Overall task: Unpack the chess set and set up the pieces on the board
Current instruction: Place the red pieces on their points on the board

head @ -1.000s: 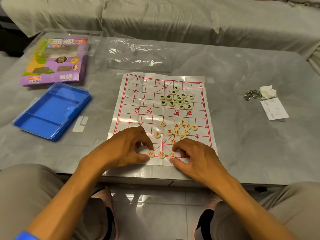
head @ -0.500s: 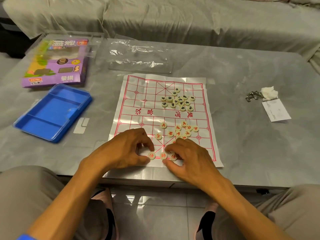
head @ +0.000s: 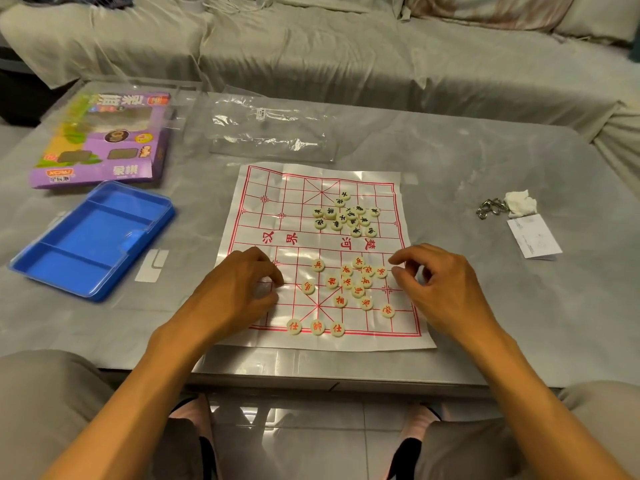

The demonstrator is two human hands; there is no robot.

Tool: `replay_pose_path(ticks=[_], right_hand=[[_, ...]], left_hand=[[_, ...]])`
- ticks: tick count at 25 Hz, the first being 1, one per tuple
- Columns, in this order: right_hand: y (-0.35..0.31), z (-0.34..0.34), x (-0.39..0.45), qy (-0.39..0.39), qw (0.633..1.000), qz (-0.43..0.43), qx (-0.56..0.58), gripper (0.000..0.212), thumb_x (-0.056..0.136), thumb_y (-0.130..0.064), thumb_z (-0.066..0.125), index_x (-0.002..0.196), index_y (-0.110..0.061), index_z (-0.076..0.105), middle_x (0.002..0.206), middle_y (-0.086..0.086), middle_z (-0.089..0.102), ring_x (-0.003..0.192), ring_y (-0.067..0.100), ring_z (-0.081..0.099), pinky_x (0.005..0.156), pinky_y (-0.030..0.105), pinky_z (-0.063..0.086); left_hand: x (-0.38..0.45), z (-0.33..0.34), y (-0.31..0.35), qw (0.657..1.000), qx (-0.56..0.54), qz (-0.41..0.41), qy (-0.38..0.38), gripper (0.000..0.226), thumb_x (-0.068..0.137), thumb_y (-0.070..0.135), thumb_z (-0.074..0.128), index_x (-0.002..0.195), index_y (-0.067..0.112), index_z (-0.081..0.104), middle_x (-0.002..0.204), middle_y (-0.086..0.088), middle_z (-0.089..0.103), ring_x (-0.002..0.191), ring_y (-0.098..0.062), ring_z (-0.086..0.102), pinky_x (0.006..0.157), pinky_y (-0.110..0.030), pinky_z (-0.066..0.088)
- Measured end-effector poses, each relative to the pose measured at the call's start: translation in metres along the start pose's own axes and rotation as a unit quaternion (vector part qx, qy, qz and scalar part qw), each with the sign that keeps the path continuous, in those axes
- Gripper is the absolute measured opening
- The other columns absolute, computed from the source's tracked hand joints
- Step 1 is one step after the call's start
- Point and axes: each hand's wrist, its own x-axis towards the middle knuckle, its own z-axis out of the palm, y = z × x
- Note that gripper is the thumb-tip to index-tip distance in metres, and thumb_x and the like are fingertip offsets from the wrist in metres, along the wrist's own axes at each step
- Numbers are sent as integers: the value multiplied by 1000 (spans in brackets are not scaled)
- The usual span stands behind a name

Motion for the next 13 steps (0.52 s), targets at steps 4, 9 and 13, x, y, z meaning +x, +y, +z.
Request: replay_pose_path(ticks=[4, 9, 13], right_hand=[[-7, 4, 29, -96, 993, -25, -71, 30, 90, -36, 62, 120, -32, 60, 122, -10, 59, 97, 6, 52, 88, 32, 53], [1, 13, 27, -144, 983, -51, -103, 28, 92, -41, 58, 116, -30, 64, 121, -10, 59, 108, 11, 55, 89, 26, 49], [22, 4, 23, -118, 986, -34, -115, 23, 92, -35, 59, 112, -27, 66, 118, -8, 60, 105, 12, 57, 85, 26, 52]], left_hand=[[2, 1, -3, 1000, -6, -8, -3, 20, 85, 41, 64, 104, 35, 64, 122, 16, 52, 111, -10, 51, 94, -28, 45], [3, 0, -2, 1000, -14, -4, 0, 19, 85, 41, 65, 104, 35, 63, 119, 17, 51, 109, -8, 49, 93, -28, 45], [4, 0, -3, 1000, -16, -5, -3, 19, 85, 40, 65, 103, 35, 64, 118, 18, 51, 105, -7, 48, 92, -28, 46]])
